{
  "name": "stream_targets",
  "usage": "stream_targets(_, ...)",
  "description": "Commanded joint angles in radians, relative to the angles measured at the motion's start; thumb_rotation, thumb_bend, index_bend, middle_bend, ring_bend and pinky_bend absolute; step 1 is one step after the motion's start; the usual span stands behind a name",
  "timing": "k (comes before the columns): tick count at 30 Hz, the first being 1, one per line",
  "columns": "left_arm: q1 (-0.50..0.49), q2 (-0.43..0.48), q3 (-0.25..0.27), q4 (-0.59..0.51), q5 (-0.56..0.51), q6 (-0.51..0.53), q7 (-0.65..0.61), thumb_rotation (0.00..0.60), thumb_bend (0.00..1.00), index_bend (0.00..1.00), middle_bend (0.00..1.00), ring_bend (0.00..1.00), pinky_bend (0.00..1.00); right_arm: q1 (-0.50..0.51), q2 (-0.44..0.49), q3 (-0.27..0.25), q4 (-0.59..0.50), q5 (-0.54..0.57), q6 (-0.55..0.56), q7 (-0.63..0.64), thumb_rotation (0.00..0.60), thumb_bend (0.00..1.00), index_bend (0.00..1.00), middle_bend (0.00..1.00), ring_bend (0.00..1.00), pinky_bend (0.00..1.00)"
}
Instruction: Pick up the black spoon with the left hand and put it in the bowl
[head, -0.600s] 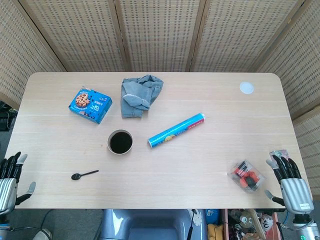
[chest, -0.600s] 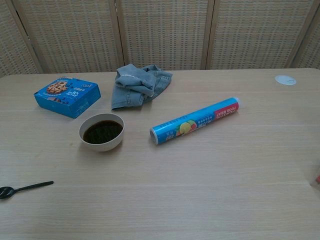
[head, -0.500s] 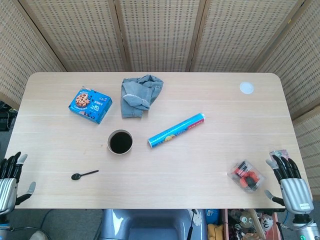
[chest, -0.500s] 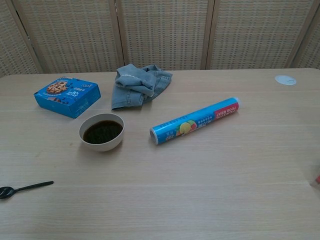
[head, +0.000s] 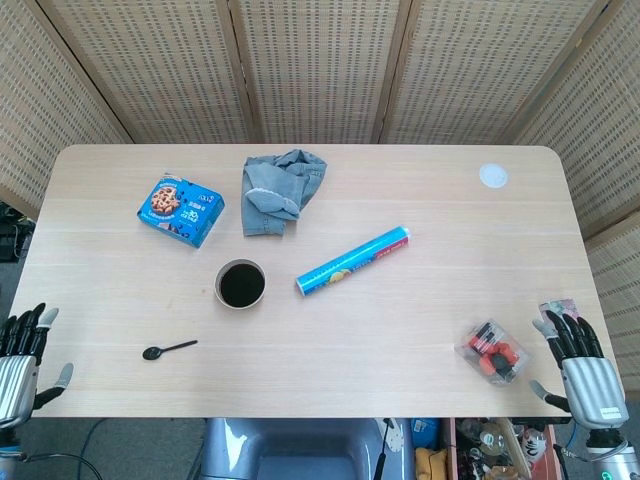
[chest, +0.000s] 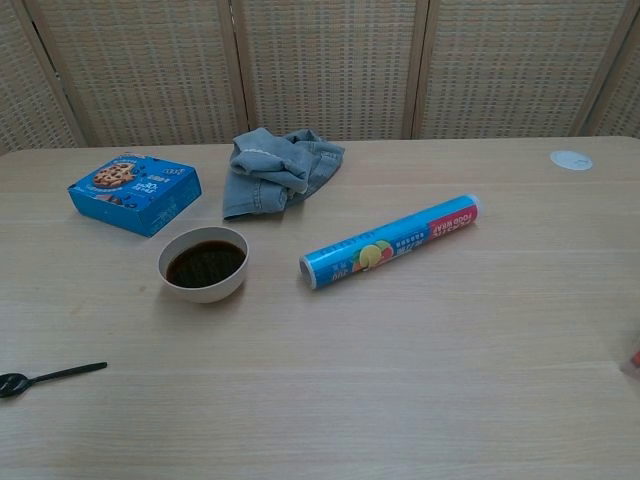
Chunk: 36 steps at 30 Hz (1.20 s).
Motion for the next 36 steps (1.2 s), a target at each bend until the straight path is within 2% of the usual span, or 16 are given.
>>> stream_targets(1,-0.006,0.003,0.003,0.001,0.006,-0.008,0.016,0.600,0.36,0.00,0.01,0.00,0.00,-0.001,0.000,0.000,0.001,0.001,-0.001,0.002,0.600,0.21,0.17,0.14,0.00,0.00)
stream_targets(3,-0.012,0.009,0.009,-0.002,0.012,-0.020,0.032,0.600,0.36,0.00,0.07,0.02,0.10,-0.001,-0.001,0.000,0.003,0.002,-0.002,0.003,0.600,0.21,0.17,0.14,0.00,0.00)
stream_targets(4,-0.018,0.016,0.016,-0.008,0.016,-0.036,0.042,0.600,0.36,0.01,0.14,0.07,0.22,0.000,-0.001,0.000,0.004,0.002,-0.003,0.004,0.600,0.21,0.17,0.14,0.00,0.00)
stream_targets(5,-0.024,0.022,0.020,-0.013,0.018,-0.050,0.052,0.600,0.36,0.03,0.22,0.16,0.34,0.000,-0.002,0.000,0.005,0.003,-0.003,0.005,0.600,0.21,0.17,0.14,0.00,0.00)
stream_targets(7,-0.032,0.032,0.026,-0.023,0.019,-0.069,0.069,0.600,0.36,0.07,0.34,0.31,0.48,0.000,-0.002,0.000,0.006,0.004,-0.004,0.007,0.600,0.21,0.17,0.14,0.00,0.00)
stream_targets(8,-0.036,0.037,0.029,-0.027,0.020,-0.079,0.078,0.600,0.36,0.10,0.40,0.40,0.53,-0.001,-0.002,0.000,0.007,0.005,-0.005,0.007,0.600,0.21,0.17,0.14,0.00,0.00)
stream_targets(12,-0.053,0.056,0.043,-0.044,0.025,-0.120,0.107,0.600,0.36,0.17,0.64,0.61,0.64,-0.001,-0.002,0.000,0.009,0.008,-0.008,0.009,0.600,0.21,0.17,0.14,0.00,0.00)
stream_targets(15,-0.071,0.077,0.057,-0.061,0.024,-0.169,0.146,0.600,0.37,0.17,0.73,0.68,0.67,-0.001,-0.002,0.000,0.010,0.009,-0.008,0.011,0.600,0.21,0.17,0.14,0.00,0.00)
stream_targets(17,-0.086,0.092,0.067,-0.078,0.018,-0.208,0.177,0.600,0.39,0.17,0.75,0.71,0.68,-0.002,-0.002,0.001,0.012,0.010,-0.008,0.012,0.600,0.21,0.17,0.14,0.00,0.00)
stream_targets(20,-0.129,0.127,0.093,-0.120,0.005,-0.320,0.242,0.600,0.43,0.17,0.78,0.73,0.68,-0.004,-0.004,0.000,0.015,0.015,-0.010,0.017,0.600,0.21,0.17,0.14,0.00,0.00)
stream_targets(26,-0.208,0.178,0.103,-0.213,-0.065,-0.496,0.331,0.600,0.49,0.17,0.80,0.75,0.68,-0.012,-0.005,0.001,0.026,0.023,-0.006,0.029,0.600,0.21,0.17,0.14,0.00,0.00)
stream_targets(30,-0.243,0.191,0.104,-0.247,-0.111,-0.570,0.368,0.600,0.53,0.17,0.81,0.75,0.68,-0.015,-0.007,0.001,0.031,0.026,-0.005,0.034,0.600,0.21,0.17,0.14,0.00,0.00)
stream_targets(36,-0.309,0.189,0.104,-0.277,-0.187,-0.687,0.433,0.600,0.54,0.17,0.81,0.75,0.68,-0.020,-0.008,0.002,0.039,0.033,-0.004,0.041,0.600,0.21,0.17,0.14,0.00,0.00)
